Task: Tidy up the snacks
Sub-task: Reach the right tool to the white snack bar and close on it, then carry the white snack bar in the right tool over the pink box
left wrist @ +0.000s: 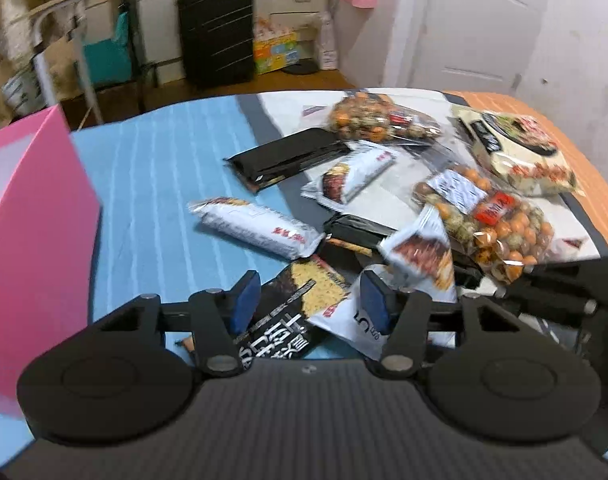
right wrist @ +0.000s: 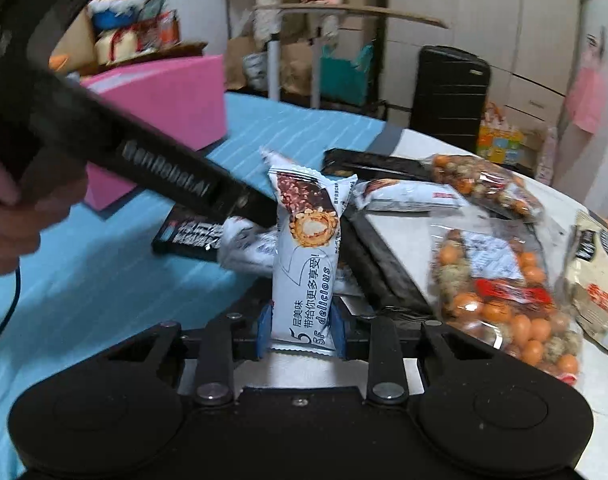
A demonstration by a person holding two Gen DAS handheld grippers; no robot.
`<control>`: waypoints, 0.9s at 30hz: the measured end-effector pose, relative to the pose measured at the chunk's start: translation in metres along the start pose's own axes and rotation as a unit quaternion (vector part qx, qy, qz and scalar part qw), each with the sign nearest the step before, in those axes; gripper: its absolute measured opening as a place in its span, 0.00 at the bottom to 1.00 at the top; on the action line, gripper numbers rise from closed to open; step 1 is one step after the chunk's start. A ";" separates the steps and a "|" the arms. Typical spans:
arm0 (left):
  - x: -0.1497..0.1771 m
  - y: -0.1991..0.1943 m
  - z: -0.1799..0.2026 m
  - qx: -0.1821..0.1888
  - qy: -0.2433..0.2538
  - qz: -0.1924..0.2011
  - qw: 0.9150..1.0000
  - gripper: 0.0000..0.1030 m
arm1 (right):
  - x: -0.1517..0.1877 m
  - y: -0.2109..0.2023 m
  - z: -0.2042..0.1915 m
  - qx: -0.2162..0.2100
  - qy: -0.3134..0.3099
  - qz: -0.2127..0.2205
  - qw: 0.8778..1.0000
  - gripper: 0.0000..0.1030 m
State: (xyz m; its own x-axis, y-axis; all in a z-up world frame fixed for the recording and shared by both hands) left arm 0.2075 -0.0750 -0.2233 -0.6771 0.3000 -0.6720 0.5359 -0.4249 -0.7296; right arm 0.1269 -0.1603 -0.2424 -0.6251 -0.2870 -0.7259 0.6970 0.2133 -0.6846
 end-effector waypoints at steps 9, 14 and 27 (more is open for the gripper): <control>0.000 0.014 0.035 0.021 0.067 -0.003 0.998 0.35 | 0.009 -0.021 0.029 -0.028 0.039 -0.061 0.997 0.30; 0.020 0.028 0.053 0.036 0.099 -0.067 0.992 0.35 | 0.016 -0.026 0.036 -0.042 0.050 -0.085 0.994 0.30; 0.020 0.042 0.045 0.019 -0.029 -0.089 0.995 0.29 | 0.016 -0.019 0.032 -0.009 -0.010 -0.049 0.999 0.33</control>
Point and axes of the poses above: each gripper's, at about its wrist camera, not at the fingertips, and y roughly the way its jaws point, z to its right, x to its underside, the point moved 8 cm from there along y, roughly the way its jaws point, and after that the axes turned 4 degrees about -y, right-handed, at the moved point
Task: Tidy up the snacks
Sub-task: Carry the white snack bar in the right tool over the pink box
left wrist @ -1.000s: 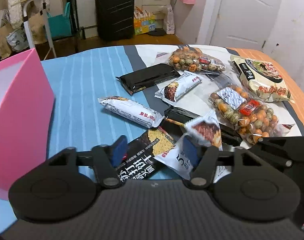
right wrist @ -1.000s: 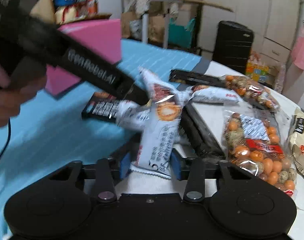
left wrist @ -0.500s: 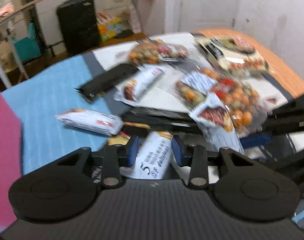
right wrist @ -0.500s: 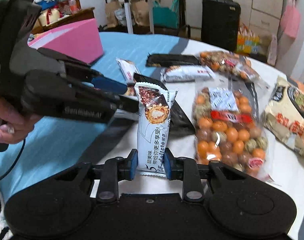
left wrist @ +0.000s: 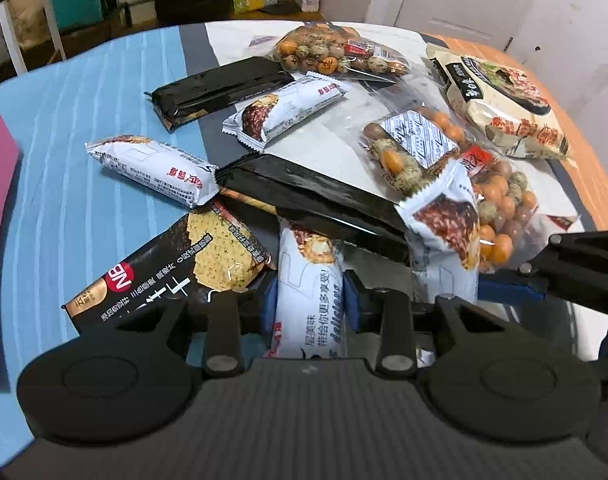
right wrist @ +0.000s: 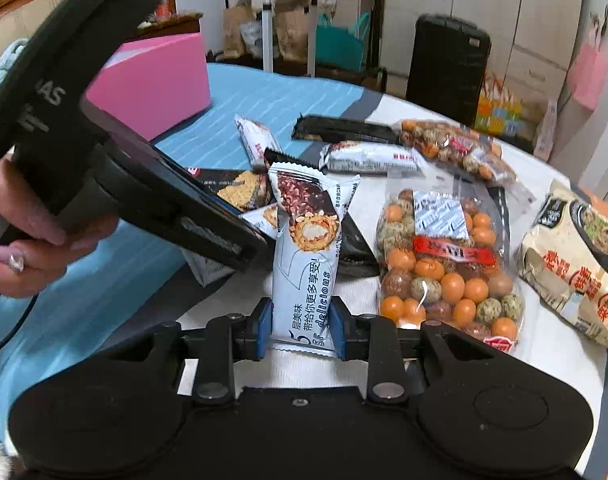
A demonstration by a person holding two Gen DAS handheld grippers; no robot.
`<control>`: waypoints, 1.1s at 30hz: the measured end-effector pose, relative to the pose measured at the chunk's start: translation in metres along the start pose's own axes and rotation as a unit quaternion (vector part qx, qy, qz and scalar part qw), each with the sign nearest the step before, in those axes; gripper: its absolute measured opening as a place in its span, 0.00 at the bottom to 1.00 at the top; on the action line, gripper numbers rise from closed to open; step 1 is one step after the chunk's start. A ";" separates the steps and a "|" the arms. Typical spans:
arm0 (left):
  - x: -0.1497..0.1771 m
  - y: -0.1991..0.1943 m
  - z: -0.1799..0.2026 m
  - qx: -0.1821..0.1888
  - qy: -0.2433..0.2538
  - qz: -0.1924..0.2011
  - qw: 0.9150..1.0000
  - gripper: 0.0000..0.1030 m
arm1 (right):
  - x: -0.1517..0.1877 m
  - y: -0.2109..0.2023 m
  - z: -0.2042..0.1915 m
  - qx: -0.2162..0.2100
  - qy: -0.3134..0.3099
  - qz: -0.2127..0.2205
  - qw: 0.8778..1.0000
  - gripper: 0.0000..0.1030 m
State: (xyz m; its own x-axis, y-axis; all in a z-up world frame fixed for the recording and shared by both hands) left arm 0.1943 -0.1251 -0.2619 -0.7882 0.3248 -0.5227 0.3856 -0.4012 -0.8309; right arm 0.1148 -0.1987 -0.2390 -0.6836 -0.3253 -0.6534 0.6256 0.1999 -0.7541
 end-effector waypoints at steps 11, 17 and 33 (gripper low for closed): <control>0.018 -0.020 0.008 -0.018 -0.014 -0.033 0.999 0.23 | 0.005 -0.010 0.004 -0.017 0.045 -0.028 0.998 0.30; 0.035 -0.040 0.015 -0.031 -0.008 -0.057 0.998 0.23 | 0.012 -0.020 0.004 -0.046 0.065 -0.067 0.995 0.30; 0.067 -0.114 0.006 -0.027 -0.015 -0.125 0.992 0.22 | -0.013 -0.071 -0.029 -0.123 0.017 -0.142 0.982 0.30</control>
Point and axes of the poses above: each gripper's, at about its wrist camera, not at the fingertips, and y roughly the way its jaws point, z to its right, x to its underside, the point moved 8 cm from there along y, roughly the way its jaws point, and after that the axes turned 4 degrees about -y, right-handed, at the moved point
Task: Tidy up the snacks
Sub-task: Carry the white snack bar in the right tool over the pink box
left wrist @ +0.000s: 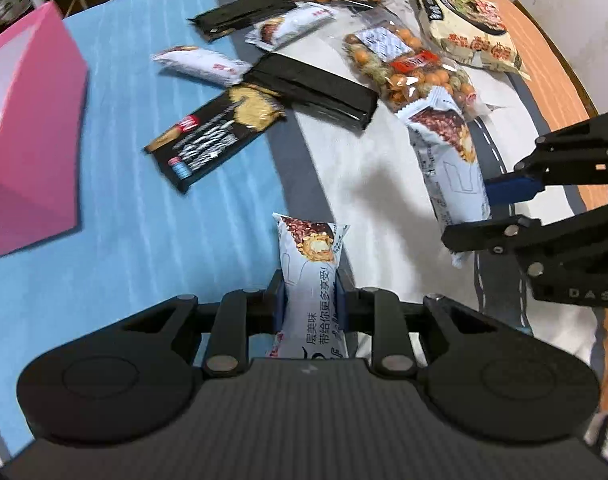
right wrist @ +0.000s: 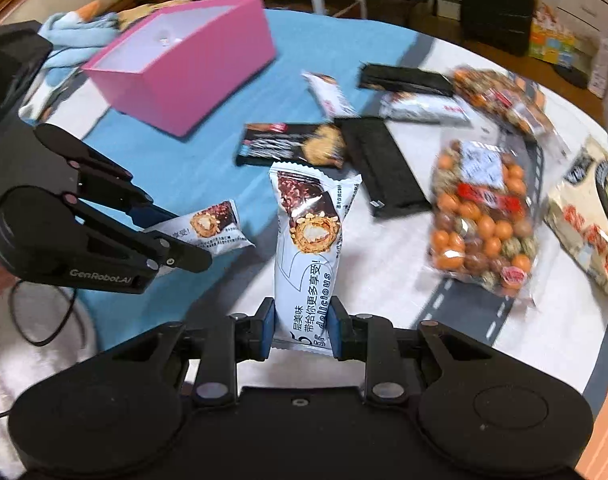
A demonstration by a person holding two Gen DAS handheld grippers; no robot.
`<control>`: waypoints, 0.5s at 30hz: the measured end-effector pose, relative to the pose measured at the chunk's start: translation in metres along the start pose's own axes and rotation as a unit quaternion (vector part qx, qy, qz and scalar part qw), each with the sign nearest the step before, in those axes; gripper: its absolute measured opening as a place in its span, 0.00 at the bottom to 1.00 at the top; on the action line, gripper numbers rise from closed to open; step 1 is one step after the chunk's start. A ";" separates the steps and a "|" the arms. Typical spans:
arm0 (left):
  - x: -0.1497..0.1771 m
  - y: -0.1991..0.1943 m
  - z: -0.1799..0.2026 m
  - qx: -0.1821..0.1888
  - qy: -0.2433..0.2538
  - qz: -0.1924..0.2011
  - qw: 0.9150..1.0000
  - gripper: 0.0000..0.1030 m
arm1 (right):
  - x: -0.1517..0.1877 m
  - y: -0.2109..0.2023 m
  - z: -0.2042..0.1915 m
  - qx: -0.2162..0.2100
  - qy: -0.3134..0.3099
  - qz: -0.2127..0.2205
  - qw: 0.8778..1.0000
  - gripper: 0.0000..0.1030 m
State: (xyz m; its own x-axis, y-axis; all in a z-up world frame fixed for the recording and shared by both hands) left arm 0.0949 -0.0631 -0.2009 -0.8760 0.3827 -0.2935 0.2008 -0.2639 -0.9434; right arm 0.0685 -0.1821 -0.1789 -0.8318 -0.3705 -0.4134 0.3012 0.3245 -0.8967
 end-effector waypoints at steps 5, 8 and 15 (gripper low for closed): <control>0.001 -0.037 -0.015 0.007 -0.014 0.016 1.000 0.22 | -0.020 -0.020 -0.026 -0.021 -0.033 -0.005 0.999 0.30; 0.002 -0.058 -0.027 0.000 -0.016 0.025 1.000 0.22 | -0.036 -0.028 -0.042 -0.023 -0.060 -0.004 0.998 0.30; -0.002 -0.103 -0.063 -0.023 -0.047 0.045 0.998 0.22 | -0.084 -0.043 -0.082 -0.041 -0.111 0.008 0.993 0.30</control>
Point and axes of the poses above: each gripper's, at about its wrist camera, not at the fingertips, and y roughly the way its jaws point, z to its right, x to its underside, the point moved 8 cm from there along y, roughly the way its jaws point, and after that the axes turned 4 degrees about -y, right-handed, at the moved point
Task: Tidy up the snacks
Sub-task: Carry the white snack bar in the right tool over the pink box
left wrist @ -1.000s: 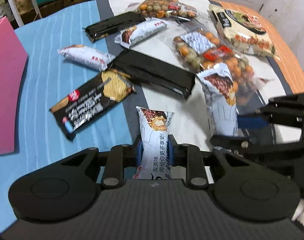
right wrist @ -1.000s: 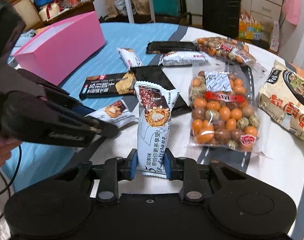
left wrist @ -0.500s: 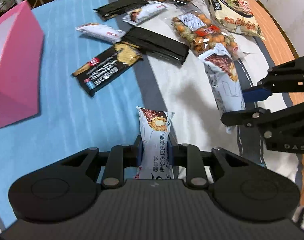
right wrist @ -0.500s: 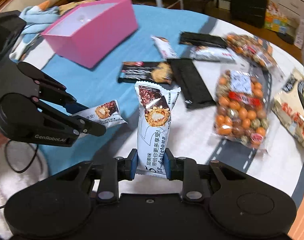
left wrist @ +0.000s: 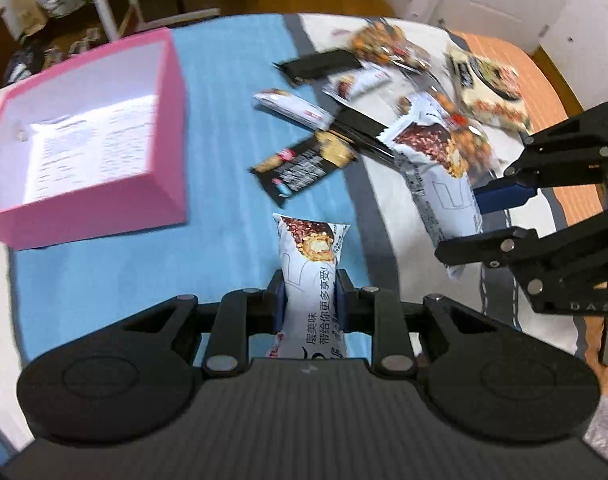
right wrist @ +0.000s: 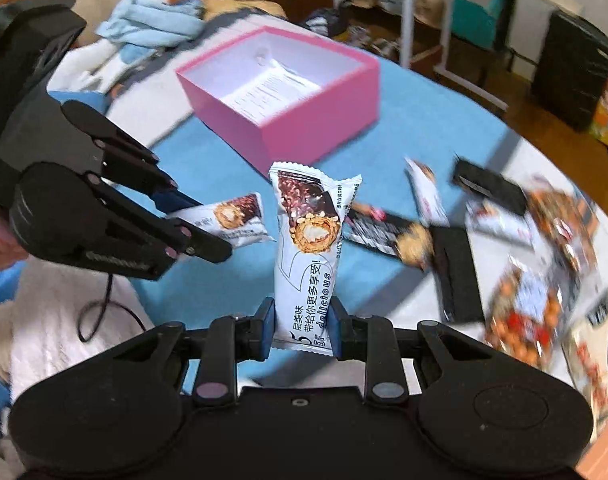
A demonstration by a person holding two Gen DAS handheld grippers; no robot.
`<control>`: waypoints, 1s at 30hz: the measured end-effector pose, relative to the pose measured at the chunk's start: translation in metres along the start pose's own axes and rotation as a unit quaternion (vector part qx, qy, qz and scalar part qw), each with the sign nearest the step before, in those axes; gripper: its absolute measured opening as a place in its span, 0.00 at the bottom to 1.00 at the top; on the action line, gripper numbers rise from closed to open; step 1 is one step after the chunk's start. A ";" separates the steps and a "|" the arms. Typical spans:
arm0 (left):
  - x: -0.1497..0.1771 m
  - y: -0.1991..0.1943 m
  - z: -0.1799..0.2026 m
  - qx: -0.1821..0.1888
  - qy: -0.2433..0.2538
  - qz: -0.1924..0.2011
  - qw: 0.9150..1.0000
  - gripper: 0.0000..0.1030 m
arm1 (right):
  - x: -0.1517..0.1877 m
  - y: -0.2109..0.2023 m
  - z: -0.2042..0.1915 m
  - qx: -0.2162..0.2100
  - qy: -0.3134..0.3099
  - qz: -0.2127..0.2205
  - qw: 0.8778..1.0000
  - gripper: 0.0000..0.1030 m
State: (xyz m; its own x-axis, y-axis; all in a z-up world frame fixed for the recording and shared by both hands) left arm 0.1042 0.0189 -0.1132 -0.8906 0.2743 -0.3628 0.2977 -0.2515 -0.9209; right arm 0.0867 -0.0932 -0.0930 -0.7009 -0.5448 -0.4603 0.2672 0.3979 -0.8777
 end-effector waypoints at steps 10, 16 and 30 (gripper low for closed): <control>-0.048 -0.046 -0.067 -0.057 -0.045 0.065 0.995 0.23 | -0.097 0.021 -0.007 -0.007 -0.046 0.036 0.998 0.30; -0.094 -0.038 -0.121 -0.076 -0.098 0.113 0.986 0.22 | -0.149 0.057 0.017 -0.001 -0.041 0.041 0.998 0.30; -0.146 0.051 -0.227 -0.069 -0.235 0.133 0.960 0.23 | -0.231 0.167 0.046 -0.011 -0.021 -0.001 1.000 0.30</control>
State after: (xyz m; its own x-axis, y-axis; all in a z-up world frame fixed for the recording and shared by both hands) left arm 0.3277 0.1766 -0.1399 -0.8242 -0.2403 -0.5127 0.5493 -0.1195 -0.8270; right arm 0.3233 0.0648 -0.1391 -0.6729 -0.5760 -0.4643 0.2513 0.4123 -0.8757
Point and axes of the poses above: each gripper's, at about its wrist camera, not at the fingertips, and y roughly the way its jaws point, z to its right, x to its underside, the point moved 8 cm from there along y, roughly the way its jaws point, and after that the axes turned 4 degrees about -y, right-handed, at the moved point
